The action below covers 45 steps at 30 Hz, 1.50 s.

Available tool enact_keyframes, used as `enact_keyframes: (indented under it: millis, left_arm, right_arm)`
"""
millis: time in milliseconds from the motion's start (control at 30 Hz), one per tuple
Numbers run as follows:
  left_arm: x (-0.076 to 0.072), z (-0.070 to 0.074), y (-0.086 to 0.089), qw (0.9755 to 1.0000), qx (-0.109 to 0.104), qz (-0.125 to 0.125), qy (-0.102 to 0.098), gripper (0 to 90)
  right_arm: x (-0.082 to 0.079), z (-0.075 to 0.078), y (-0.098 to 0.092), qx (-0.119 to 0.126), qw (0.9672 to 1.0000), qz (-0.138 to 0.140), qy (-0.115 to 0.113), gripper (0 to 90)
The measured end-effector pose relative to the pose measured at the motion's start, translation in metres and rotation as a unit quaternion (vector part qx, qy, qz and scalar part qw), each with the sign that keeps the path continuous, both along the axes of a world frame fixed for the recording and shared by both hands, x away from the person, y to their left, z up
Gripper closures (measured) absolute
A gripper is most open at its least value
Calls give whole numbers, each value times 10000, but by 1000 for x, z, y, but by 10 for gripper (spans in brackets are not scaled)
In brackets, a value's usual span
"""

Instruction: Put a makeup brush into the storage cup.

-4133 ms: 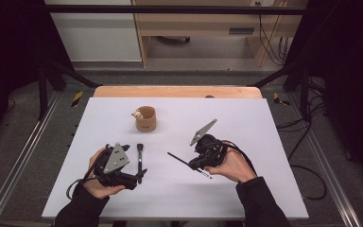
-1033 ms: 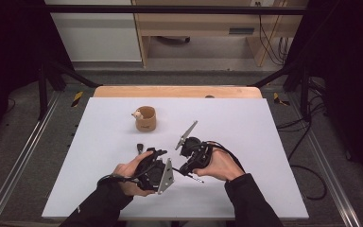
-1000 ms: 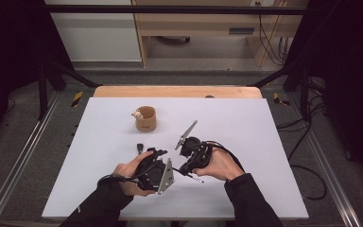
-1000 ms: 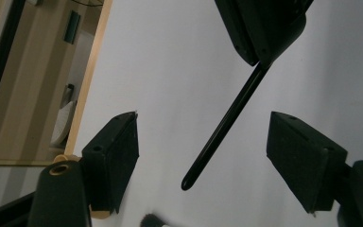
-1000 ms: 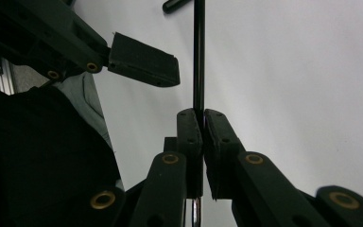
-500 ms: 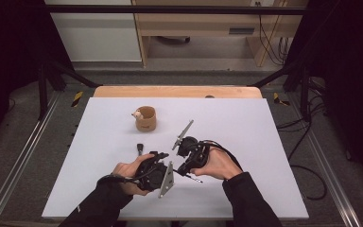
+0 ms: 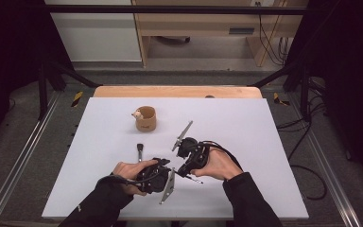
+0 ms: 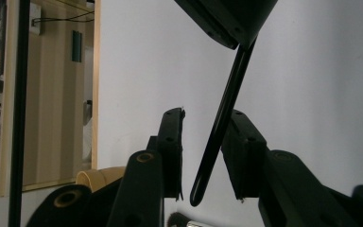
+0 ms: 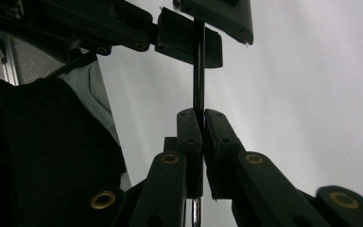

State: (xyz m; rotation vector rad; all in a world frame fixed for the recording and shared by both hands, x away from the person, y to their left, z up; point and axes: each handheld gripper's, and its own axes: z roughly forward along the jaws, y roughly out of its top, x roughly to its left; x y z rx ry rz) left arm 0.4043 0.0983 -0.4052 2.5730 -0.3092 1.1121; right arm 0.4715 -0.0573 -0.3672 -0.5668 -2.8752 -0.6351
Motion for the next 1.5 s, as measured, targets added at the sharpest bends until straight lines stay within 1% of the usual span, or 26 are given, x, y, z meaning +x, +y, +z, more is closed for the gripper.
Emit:
enact_keyframes:
  millis: [67, 100, 200, 300, 367, 433, 600, 767, 933, 1000, 1067, 1100, 1133, 1167, 1200, 1233, 1267, 1300, 1333, 1367, 1400, 1433, 1467, 1500]
  left_arm:
    - [-1, 0, 0, 10000, 69, -27, -12, 717]
    - [-1, -1, 0, 10000, 62, -54, -20, 729]
    - [-2, -1, 0, 9999, 103, -107, -28, 773]
    - [-2, -1, 0, 9998, 117, -174, -62, 780]
    - [-2, -1, 0, 9996, 204, -205, -72, 795]
    - [-3, -1, 0, 9994, 239, -220, -79, 805]
    - [-3, -3, -1, 9990, 349, -277, -49, 826]
    - [-4, -4, -1, 9987, 417, -302, 30, 845]
    - [-4, -4, 0, 9987, 427, -283, 81, 847]
    - [-4, -4, 0, 9987, 415, -277, 94, 847]
    - [-3, -3, 1, 9990, 365, -216, 131, 847]
    - [-2, -3, 2, 9992, 322, -191, 139, 848]
    - [-2, -3, 3, 9993, 303, -133, 158, 848]
    - [-1, -2, 4, 9994, 282, -106, 179, 847]
    - [0, -3, 5, 9994, 218, -41, 273, 847]
    - [1, -4, 8, 9993, 230, 64, 303, 848]
    - [1, -4, 8, 9993, 230, 64, 303, 847]
    - [2, -5, 9, 9993, 157, 103, 339, 847]
    - [3, -4, 10, 9990, 116, 180, 395, 847]
    - [3, -4, 10, 9990, 116, 180, 395, 847]
    - [4, -5, 11, 9988, 56, 214, 428, 848]
    - [4, -5, 13, 9985, -15, 267, 477, 848]
    - [5, -5, 14, 9983, -18, 306, 495, 847]
    - [6, -6, 15, 9978, -88, 361, 544, 847]
  right_arm:
    - [0, 0, 0, 9, 10000, 9, -5, 859]
    - [0, -1, 1, 19, 10000, 47, -25, 859]
    - [0, -1, 1, -4, 10000, 41, 1, 859]
    - [0, -1, 1, 3, 10000, 49, 2, 859]
    - [0, 0, 1, 4, 10000, 64, -8, 859]
    - [0, 1, 1, -8, 10000, 72, -11, 859]
    - [-1, 1, 1, -5, 10000, 71, -6, 858]
    - [0, 2, 0, 53, 9999, 90, -65, 857]
    - [-1, 1, 1, 56, 9999, 124, -79, 852]
    - [-2, 2, 0, 60, 9998, 143, -146, 849]
    - [-2, 4, -1, 152, 9996, 111, -231, 823]
    - [-2, 5, -3, 226, 9993, 48, -286, 804]
    - [-2, 5, -3, 226, 9993, 48, -286, 804]
    - [-1, 8, -7, 357, 9986, -38, -393, 768]
    - [-1, 10, -10, 455, 9978, -132, -463, 747]
    - [0, 11, -12, 536, 9970, -137, -548, 725]
    - [0, 11, -12, 536, 9970, -137, -548, 725]
    - [0, 15, -21, 733, 9940, -303, -749, 681]
    - [0, 17, -25, 842, 9922, -369, -846, 652]
    - [-1, 18, -28, 930, 9903, -443, -937, 624]
    - [-1, 20, -33, 1060, 9874, -546, -1037, 608]
    - [-1, 20, -33, 1060, 9874, -546, -1037, 608]
    - [-2, 22, -38, 1216, 9837, -706, -1120, 583]
    - [-2, 24, -43, 1309, 9805, -807, -1225, 541]
